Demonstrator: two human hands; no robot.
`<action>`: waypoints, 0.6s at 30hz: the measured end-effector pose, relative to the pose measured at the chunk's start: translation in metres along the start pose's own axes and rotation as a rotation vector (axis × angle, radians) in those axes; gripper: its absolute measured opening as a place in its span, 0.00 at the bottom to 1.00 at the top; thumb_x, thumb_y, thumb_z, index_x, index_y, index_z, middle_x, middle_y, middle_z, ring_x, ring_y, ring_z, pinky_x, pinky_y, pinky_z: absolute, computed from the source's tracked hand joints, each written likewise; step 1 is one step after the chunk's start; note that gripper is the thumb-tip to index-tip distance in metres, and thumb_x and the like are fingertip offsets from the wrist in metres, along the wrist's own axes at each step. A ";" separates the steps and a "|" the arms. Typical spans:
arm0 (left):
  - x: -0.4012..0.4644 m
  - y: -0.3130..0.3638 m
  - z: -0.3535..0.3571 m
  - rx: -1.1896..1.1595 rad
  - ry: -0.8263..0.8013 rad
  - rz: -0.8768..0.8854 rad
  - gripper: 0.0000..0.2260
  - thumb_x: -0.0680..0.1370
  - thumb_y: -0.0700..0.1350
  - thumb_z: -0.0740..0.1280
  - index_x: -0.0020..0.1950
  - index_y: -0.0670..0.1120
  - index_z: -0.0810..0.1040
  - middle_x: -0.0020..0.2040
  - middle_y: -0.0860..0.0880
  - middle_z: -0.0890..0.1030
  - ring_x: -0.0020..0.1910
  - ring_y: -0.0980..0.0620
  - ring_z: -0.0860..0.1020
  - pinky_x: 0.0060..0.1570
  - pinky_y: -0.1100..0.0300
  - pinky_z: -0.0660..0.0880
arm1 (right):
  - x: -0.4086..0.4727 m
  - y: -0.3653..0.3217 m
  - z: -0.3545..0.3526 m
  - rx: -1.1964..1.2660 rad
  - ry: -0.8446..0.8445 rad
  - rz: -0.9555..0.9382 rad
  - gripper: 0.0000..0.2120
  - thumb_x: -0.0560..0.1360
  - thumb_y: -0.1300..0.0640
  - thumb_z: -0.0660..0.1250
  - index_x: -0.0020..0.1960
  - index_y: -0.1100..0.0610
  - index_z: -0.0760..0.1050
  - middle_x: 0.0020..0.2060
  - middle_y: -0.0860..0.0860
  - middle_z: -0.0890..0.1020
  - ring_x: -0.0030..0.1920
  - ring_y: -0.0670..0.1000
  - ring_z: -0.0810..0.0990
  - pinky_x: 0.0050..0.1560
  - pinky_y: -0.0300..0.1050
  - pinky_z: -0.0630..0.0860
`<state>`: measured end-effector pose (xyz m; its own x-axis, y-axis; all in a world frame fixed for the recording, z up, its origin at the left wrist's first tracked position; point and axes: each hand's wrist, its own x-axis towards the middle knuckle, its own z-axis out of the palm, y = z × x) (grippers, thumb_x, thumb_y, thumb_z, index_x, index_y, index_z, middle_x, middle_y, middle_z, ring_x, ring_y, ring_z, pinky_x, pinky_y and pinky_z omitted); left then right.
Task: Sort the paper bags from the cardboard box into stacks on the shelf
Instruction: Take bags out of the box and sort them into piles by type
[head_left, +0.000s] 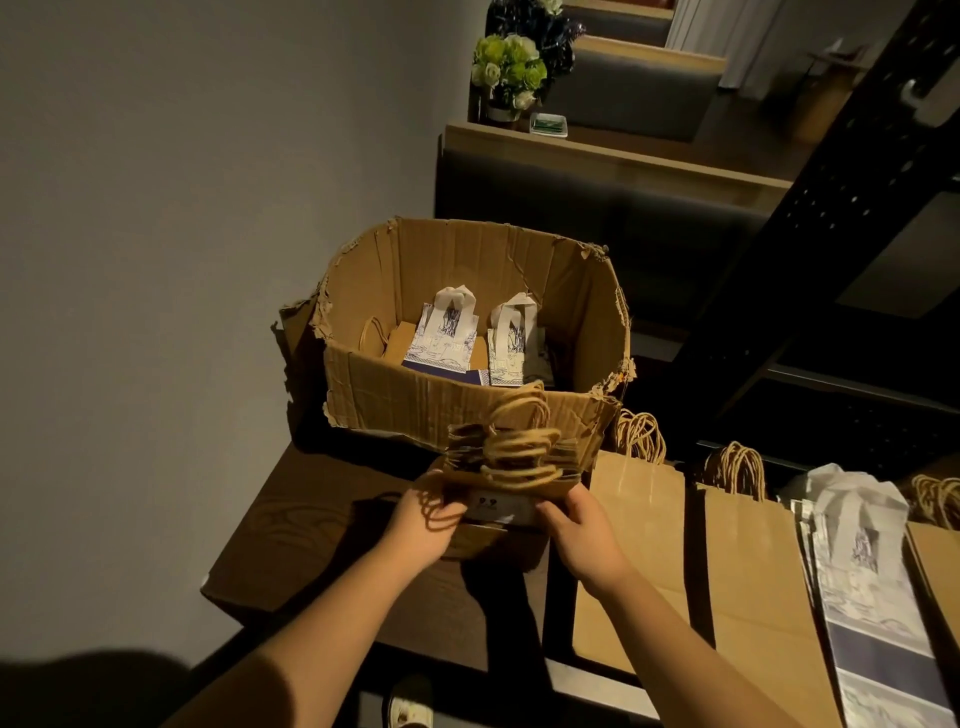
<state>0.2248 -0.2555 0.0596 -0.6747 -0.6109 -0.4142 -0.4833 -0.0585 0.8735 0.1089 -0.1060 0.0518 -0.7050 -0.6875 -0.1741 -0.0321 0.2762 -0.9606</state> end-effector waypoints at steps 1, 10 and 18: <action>-0.001 0.005 -0.002 -0.032 0.004 0.029 0.06 0.78 0.37 0.67 0.54 0.44 0.75 0.50 0.54 0.76 0.57 0.51 0.76 0.54 0.62 0.69 | 0.000 -0.005 -0.003 0.023 0.007 -0.029 0.15 0.79 0.66 0.61 0.56 0.48 0.76 0.53 0.45 0.82 0.58 0.45 0.79 0.60 0.44 0.76; -0.008 0.078 0.015 -0.020 -0.047 0.399 0.06 0.79 0.43 0.67 0.53 0.44 0.74 0.54 0.45 0.81 0.52 0.50 0.81 0.50 0.48 0.80 | -0.007 -0.065 -0.056 0.295 0.081 -0.189 0.14 0.78 0.69 0.60 0.59 0.56 0.75 0.51 0.51 0.85 0.53 0.52 0.83 0.48 0.44 0.80; -0.028 0.124 0.121 -0.108 -0.203 0.261 0.28 0.82 0.44 0.60 0.79 0.49 0.50 0.70 0.55 0.67 0.65 0.55 0.69 0.57 0.58 0.70 | -0.036 -0.058 -0.132 0.259 0.299 -0.155 0.14 0.80 0.65 0.57 0.60 0.50 0.72 0.54 0.52 0.82 0.54 0.50 0.82 0.53 0.47 0.79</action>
<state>0.1157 -0.1501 0.1484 -0.8701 -0.4475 -0.2065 -0.2254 -0.0113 0.9742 0.0423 -0.0086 0.1419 -0.8815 -0.4721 0.0108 -0.0017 -0.0196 -0.9998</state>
